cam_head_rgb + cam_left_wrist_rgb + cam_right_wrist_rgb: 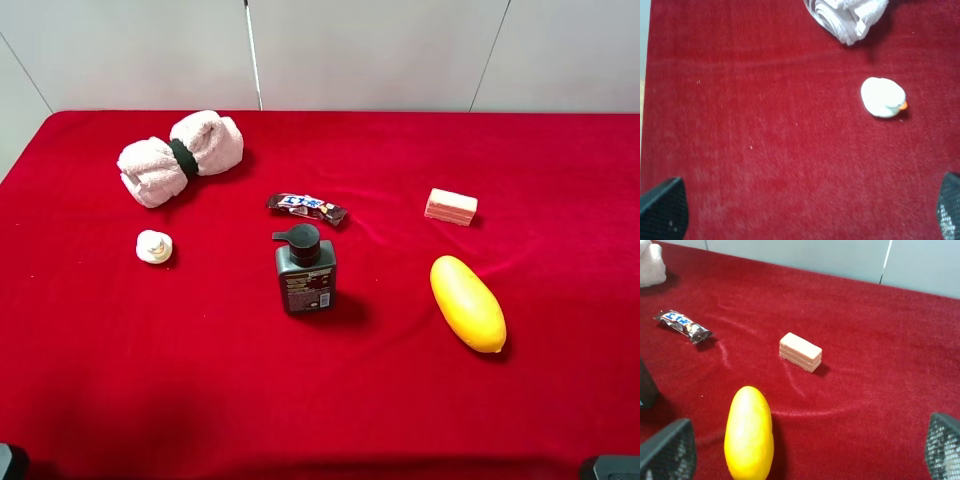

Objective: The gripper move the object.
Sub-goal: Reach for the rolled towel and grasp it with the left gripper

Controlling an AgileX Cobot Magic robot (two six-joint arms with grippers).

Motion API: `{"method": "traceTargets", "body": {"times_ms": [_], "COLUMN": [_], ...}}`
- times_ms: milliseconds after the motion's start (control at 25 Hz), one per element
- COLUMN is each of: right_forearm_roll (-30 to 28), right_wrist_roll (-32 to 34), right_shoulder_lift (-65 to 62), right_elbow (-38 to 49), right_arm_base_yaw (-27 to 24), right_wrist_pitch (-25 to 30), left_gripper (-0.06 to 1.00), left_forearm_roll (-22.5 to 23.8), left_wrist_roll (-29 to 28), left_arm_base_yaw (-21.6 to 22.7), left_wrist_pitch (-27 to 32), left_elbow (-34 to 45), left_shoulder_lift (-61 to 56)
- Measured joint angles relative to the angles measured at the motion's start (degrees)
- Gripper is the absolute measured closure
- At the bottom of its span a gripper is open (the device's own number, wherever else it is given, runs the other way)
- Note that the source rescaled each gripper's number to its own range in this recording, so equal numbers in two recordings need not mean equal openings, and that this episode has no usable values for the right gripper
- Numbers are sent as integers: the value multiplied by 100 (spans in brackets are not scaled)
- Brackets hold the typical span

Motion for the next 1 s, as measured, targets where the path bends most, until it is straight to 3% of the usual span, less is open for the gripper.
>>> {"method": "traceTargets", "body": {"times_ms": [440,760,1000], "right_forearm_roll": [0,0,0], "right_wrist_roll": [0,0,0], "right_shoulder_lift": [0,0,0], "right_elbow": [0,0,0], "right_arm_base_yaw": [0,0,0], "right_wrist_pitch": [0,0,0], "left_gripper": [-4,-3,-3], "left_forearm_roll": [0,0,0], "left_wrist_roll": [1028,1162,1602], "left_arm_base_yaw": [0,0,0], "left_wrist_pitch": [-582,-674,-800], "left_elbow": [-687,-1398,-1859], "left_shoulder_lift": [1957,3293,4192]}}
